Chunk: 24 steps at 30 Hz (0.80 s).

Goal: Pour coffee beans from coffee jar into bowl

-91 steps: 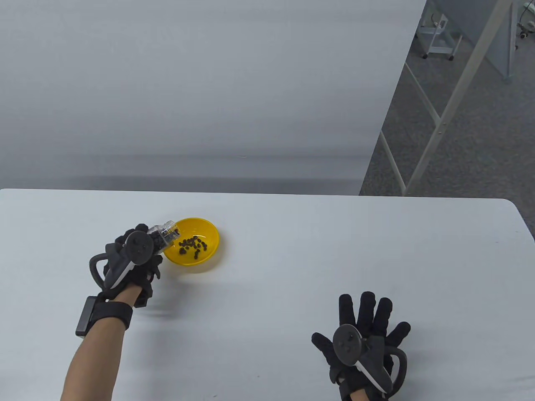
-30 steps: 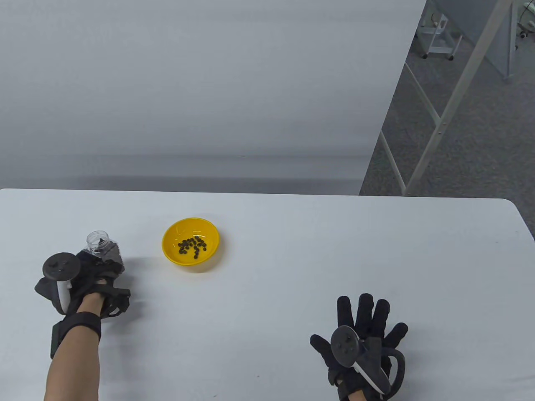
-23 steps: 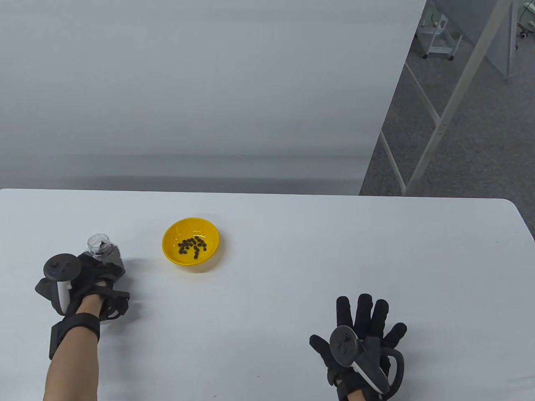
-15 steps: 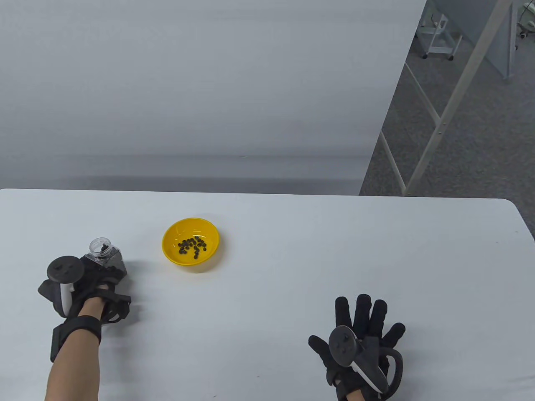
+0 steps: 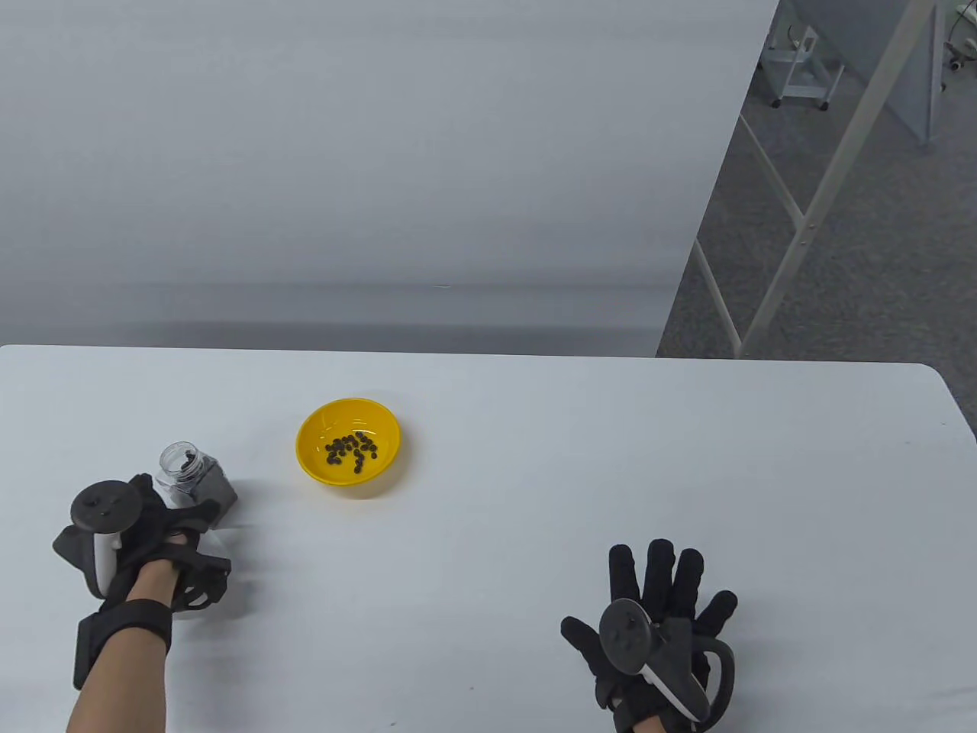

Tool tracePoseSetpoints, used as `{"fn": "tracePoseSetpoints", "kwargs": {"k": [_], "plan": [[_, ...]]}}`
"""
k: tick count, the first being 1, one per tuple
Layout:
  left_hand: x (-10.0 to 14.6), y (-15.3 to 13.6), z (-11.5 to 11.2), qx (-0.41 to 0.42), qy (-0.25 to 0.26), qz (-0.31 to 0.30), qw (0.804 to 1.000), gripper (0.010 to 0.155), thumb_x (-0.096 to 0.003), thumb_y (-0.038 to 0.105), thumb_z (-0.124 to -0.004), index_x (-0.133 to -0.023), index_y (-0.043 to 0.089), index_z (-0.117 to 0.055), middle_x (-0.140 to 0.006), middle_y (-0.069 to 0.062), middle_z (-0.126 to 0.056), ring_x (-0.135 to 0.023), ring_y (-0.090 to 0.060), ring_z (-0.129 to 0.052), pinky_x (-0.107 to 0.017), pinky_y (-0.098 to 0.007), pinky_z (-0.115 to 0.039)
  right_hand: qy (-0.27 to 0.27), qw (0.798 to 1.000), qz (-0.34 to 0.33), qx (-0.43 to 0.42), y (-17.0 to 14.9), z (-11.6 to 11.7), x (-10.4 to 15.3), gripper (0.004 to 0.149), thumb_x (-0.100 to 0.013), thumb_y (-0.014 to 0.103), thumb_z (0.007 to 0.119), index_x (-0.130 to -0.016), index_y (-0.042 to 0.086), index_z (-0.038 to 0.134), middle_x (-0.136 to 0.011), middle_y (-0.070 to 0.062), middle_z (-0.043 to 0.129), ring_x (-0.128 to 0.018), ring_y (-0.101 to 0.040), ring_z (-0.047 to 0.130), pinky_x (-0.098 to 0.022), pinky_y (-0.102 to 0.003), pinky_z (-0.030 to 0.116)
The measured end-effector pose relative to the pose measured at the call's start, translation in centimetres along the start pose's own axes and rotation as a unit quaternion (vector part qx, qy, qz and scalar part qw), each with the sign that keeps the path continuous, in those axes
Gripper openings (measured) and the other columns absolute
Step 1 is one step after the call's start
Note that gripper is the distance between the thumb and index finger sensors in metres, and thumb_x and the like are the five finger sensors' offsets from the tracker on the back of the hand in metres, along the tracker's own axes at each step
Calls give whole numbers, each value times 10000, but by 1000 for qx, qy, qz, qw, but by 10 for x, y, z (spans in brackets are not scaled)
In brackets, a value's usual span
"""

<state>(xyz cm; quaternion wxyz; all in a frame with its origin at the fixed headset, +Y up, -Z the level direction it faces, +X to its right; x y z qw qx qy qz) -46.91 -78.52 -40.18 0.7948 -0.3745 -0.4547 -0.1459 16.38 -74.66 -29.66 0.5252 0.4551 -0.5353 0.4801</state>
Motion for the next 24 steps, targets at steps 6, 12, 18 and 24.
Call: {"fn": "tracePoseSetpoints", "kwargs": {"k": [6, 12, 18, 24], "plan": [[23, 7, 13, 33, -4, -18, 999, 1034, -303, 474, -922, -1042, 67, -325, -1047, -276, -371, -912, -697, -438, -524, -800, -314, -4, 1000, -7, -3, 0, -1, 3, 1001, -351, 818, 589, -967, 325, -27, -1025, -197, -155, -935, -546, -102, -473, -828, -24], [52, 19, 23, -3, 0, -72, 997, 1019, -326, 575, -880, -1061, 103, -355, -1061, -277, -365, -909, -708, -424, -508, -811, -286, -4, 1000, -11, -9, -1, -1, 5, 999, -350, 818, 589, -973, 324, -17, -1029, -196, -148, -937, -545, -99, -477, -828, -25], [82, 36, 23, -41, 1, -137, 990, 990, -346, 646, -834, -1077, 151, -388, -1077, -270, -370, -912, -715, -411, -504, -819, -272, -4, 1000, -20, -8, 1, 0, 5, 998, -348, 817, 590, -980, 323, -3, -1034, -193, -138, -944, -530, -99, -484, -824, -29], [113, 59, 13, -70, 7, -209, 975, 966, -346, 666, -811, -1076, 149, -447, -1073, -282, -401, -903, -722, -419, -492, -822, -265, -2, 1000, -24, -10, 2, 0, 4, 978, -347, 813, 592, -982, 328, 29, -1039, -186, -135, -948, -512, -107, -487, -819, -40]]}}
Point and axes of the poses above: the tracker on the back of each hand, its own y axis roughly to the thumb side, its own x axis roughly from the fingertips to the wrist, z = x × y, the point moved 5 cm from there along -x, roughly from the wrist to the fingertips
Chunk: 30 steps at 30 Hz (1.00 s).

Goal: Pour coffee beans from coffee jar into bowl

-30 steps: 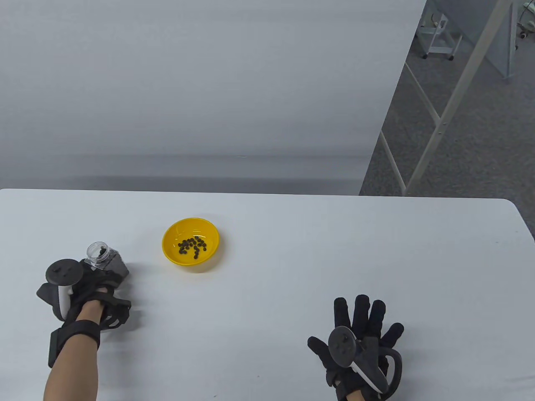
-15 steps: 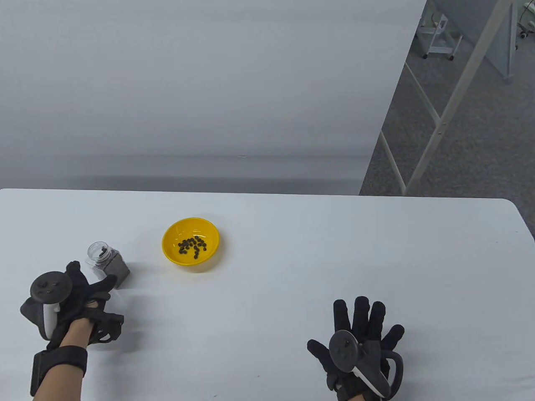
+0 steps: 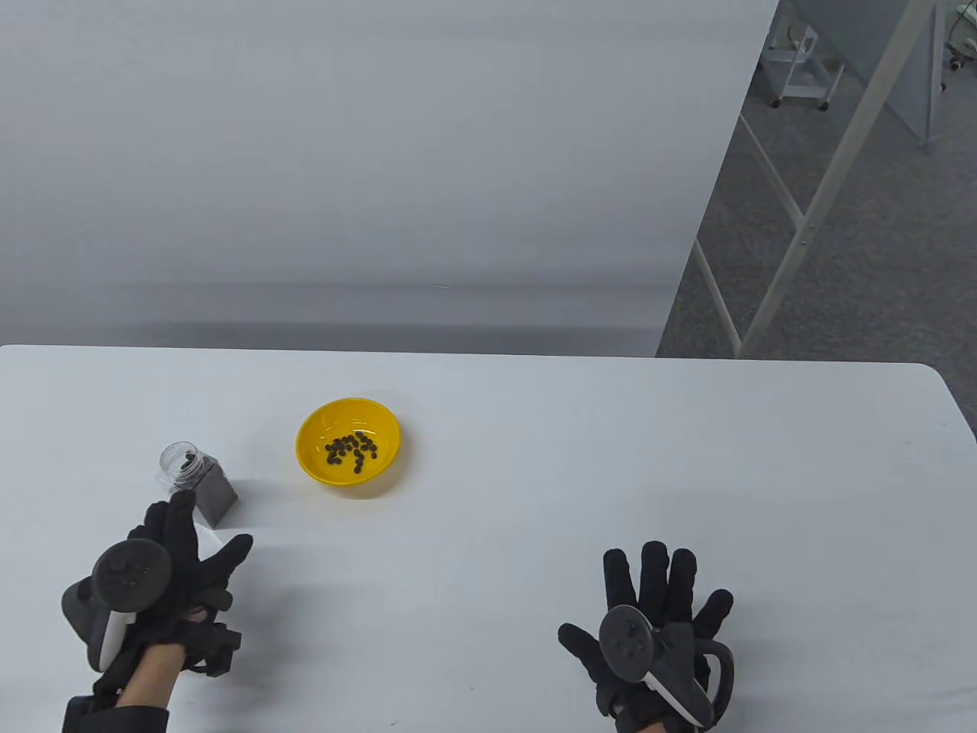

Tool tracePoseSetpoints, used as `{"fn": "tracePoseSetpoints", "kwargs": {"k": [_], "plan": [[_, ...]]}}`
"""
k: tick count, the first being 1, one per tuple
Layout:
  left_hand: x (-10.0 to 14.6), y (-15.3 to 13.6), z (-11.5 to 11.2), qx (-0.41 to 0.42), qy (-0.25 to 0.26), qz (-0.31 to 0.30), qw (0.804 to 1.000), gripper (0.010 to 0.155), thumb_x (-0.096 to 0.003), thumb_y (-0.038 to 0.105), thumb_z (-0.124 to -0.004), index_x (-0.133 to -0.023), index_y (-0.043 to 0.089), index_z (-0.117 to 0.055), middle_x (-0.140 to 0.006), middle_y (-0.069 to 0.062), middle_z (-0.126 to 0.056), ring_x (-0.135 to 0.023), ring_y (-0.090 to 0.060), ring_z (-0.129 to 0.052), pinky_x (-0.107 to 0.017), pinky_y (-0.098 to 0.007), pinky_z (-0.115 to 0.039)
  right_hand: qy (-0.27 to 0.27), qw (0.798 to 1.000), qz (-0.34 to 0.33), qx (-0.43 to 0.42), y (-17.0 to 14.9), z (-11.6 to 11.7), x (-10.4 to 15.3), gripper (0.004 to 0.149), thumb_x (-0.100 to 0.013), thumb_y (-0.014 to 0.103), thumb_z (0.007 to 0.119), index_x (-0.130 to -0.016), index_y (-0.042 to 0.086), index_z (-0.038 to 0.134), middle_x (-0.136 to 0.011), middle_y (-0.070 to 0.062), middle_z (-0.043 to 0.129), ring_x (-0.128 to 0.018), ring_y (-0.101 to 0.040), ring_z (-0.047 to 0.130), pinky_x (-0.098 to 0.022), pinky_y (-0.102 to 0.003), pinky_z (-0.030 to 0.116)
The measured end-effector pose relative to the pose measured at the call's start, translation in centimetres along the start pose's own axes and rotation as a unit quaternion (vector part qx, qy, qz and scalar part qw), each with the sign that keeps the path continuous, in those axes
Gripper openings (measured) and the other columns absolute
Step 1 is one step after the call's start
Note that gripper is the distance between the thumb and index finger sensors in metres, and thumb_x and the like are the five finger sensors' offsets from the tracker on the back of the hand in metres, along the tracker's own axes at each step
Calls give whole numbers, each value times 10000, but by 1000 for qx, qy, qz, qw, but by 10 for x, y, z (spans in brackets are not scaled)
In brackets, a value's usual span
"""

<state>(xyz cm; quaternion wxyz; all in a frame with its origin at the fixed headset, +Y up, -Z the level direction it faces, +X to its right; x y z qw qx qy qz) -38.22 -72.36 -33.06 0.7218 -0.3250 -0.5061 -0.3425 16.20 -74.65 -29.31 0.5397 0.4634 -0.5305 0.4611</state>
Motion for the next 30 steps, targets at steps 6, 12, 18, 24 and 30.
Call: {"fn": "tracePoseSetpoints", "kwargs": {"k": [6, 12, 18, 24, 30], "plan": [[21, 42, -13, -32, -1, -76, 997, 955, -359, 686, -781, -1078, 136, -475, -1074, -286, -427, -895, -732, -436, -487, -826, -267, 0, 1000, -1, -3, 0, -1, -3, 977, -347, 807, 597, -983, 334, 26, -1043, -178, -135, -949, -485, -125, -489, -813, -55], [37, 85, -37, -77, -20, -139, 987, 935, -384, 733, -705, -1083, 150, -492, -1089, -272, -414, -905, -731, -417, -490, -831, -267, 6, 1000, -5, 1, 3, 3, -10, 960, -348, 805, 603, -981, 359, 35, -1044, -170, -141, -944, -502, -130, -487, -816, -57], [53, 122, -61, -114, -31, -189, 975, 920, -398, 770, -630, -1087, 176, -496, -1101, -253, -400, -923, -715, -403, -485, -842, -261, 15, 1000, -9, 15, 7, 9, -18, 949, -348, 807, 604, -978, 379, 37, -1044, -161, -146, -941, -510, -130, -484, -819, -55], [63, 136, -87, -152, -51, -218, 963, 923, -401, 801, -584, -1095, 201, -479, -1114, -240, -382, -946, -696, -389, -481, -851, -254, 16, 1000, -8, 17, 6, 10, -19, 950, -348, 807, 604, -979, 378, 38, -1044, -162, -146, -942, -512, -128, -483, -821, -52], [66, 144, -101, -170, -65, -234, 955, 931, -396, 814, -568, -1099, 212, -469, -1120, -231, -361, -958, -686, -368, -468, -862, -234, 18, 999, -12, 29, 10, 14, -20, 948, -350, 810, 600, -979, 378, 38, -1042, -166, -147, -940, -517, -123, -480, -825, -46]]}}
Point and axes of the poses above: the tracker on the back of each hand, its own y axis roughly to the thumb side, its own x axis roughly from the fingertips to the wrist, z = x × y, the point moved 5 cm from there along -x, roughly from the wrist to the fingertips
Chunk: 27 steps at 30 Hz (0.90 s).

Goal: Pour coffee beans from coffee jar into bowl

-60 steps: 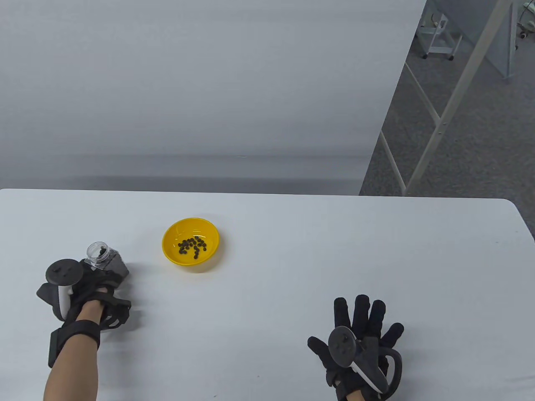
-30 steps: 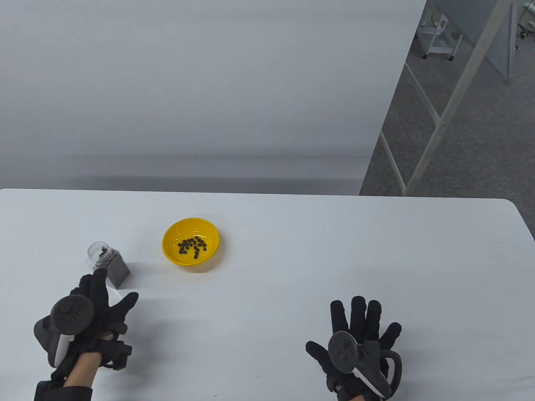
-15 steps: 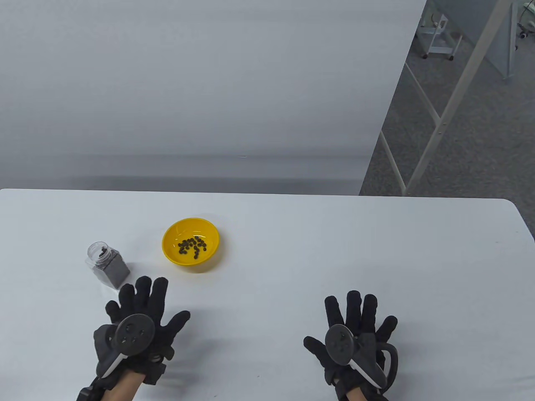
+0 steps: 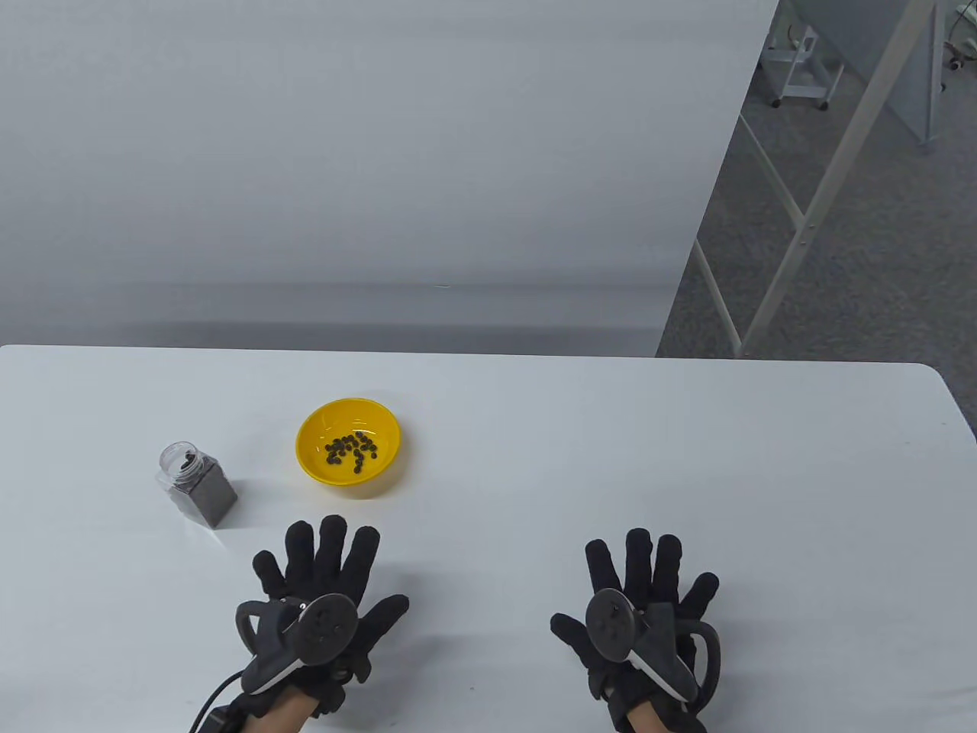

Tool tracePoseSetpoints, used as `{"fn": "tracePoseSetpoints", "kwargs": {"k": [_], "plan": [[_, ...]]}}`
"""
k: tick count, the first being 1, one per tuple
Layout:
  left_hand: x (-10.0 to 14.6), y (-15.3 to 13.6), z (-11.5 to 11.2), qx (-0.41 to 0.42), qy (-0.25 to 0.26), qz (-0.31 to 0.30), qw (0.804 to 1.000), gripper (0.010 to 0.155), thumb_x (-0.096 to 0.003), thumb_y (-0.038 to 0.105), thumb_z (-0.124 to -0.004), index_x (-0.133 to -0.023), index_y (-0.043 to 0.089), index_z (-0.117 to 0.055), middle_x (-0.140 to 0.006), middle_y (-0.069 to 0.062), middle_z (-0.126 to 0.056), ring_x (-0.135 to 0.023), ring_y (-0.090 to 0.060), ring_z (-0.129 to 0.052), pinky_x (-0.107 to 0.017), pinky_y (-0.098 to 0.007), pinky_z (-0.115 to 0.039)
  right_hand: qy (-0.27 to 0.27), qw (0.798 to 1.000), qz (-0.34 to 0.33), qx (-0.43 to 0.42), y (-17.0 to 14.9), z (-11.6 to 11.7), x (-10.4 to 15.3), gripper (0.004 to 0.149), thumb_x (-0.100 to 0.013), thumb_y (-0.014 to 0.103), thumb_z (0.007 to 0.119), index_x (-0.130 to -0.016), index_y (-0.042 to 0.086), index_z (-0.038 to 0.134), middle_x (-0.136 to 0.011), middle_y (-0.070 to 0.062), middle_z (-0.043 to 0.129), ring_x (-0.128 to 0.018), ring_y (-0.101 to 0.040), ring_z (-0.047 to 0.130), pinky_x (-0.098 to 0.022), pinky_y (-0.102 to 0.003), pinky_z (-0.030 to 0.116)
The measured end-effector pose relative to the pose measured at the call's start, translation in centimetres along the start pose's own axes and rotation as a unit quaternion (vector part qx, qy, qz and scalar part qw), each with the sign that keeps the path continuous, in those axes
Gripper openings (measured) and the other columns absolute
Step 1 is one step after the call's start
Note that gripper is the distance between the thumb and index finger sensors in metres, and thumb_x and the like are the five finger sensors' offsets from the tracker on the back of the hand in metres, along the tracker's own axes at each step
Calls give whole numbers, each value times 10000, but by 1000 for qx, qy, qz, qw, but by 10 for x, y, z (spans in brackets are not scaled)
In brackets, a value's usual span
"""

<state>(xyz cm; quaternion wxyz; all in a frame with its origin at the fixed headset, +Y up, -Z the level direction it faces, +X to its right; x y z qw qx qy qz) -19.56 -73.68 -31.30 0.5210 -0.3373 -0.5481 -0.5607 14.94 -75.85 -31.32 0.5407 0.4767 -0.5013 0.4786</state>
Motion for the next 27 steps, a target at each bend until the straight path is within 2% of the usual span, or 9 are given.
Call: {"fn": "tracePoseSetpoints", "kwargs": {"k": [12, 27], "plan": [[-2, 18, -11, -27, -40, -36, 998, 987, -355, 898, -477, -1115, 273, -402, -1148, -206, -296, -964, -685, -252, -403, -912, -191, 5, 1000, -20, 19, 17, 6, 0, 945, -351, 820, 587, -979, 376, 37, -1041, -178, -135, -939, -533, -98, -472, -834, -16], [-5, 6, -26, -22, -64, -18, 998, 964, -365, 877, -484, -1110, 270, -417, -1144, -198, -297, -964, -679, -257, -417, -901, -191, 26, 999, -18, 23, 18, 15, -4, 943, -354, 823, 581, -978, 376, 34, -1039, -178, -144, -934, -537, -104, -467, -838, -12]]}}
Point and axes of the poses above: the tracker on the back of each hand, its own y axis roughly to the thumb side, its own x axis roughly from the fingertips to the wrist, z = x × y, the point moved 5 cm from there along -x, roughly from the wrist to the fingertips
